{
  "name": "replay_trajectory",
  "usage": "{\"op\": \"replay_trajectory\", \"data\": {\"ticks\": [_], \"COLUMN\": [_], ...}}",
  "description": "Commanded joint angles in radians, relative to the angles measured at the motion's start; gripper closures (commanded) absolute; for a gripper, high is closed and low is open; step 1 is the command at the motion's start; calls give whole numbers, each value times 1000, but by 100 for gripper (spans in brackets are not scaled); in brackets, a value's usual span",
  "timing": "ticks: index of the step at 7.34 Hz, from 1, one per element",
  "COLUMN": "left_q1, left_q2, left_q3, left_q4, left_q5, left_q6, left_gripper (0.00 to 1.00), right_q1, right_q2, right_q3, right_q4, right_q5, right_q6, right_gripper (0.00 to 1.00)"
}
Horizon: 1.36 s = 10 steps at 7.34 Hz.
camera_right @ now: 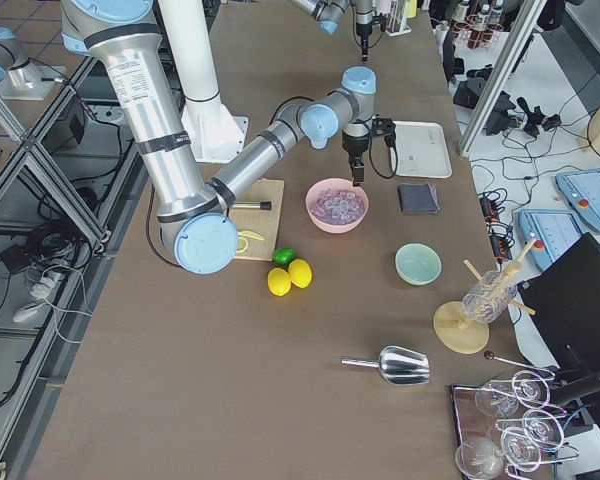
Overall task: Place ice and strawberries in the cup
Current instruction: 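Carry the red strawberry with the left gripper and drop it into the blue cup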
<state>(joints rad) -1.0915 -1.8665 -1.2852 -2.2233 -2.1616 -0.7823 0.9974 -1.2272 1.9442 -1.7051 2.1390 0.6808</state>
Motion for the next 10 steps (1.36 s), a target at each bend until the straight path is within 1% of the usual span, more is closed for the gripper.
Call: {"op": "replay_trajectory", "data": {"ticks": [1,2,3,4,5,6,7,8,9,10], "left_q1": [1,81,178,281,357,454,525,562,574,582], "left_q2": [-8,-26,-48,-107,-211,-273,-317,-357,-405,-452], "left_q3": [-203,-320,-454,-550,-572,-568,-554,-537,-502,-444], "left_q4": [80,130,263,428,541,563,565,565,565,562], "left_q5": [-101,-95,-10,97,152,213,282,311,315,345], "left_q6": [-239,-408,-507,-556,-649,-729,-762,-768,-788,-788], "left_gripper": [100,100,100,100,100,100,100,100,100,100], "right_q1": [30,53,84,104,121,127,132,138,145,148], "right_q2": [-20,-50,-55,-55,-61,-90,-97,-112,-127,-132], "right_q3": [-11,-14,-39,-60,-76,-76,-79,-80,-80,-80], "right_q4": [-2,1,-2,-1,-1,8,10,12,12,12], "right_q5": [-1,-1,-1,-1,-1,-2,-4,-4,-4,-4], "right_q6": [-73,-104,-172,-197,-225,-243,-245,-268,-297,-297], "right_gripper": [0,0,0,0,0,0,0,0,0,0]}}
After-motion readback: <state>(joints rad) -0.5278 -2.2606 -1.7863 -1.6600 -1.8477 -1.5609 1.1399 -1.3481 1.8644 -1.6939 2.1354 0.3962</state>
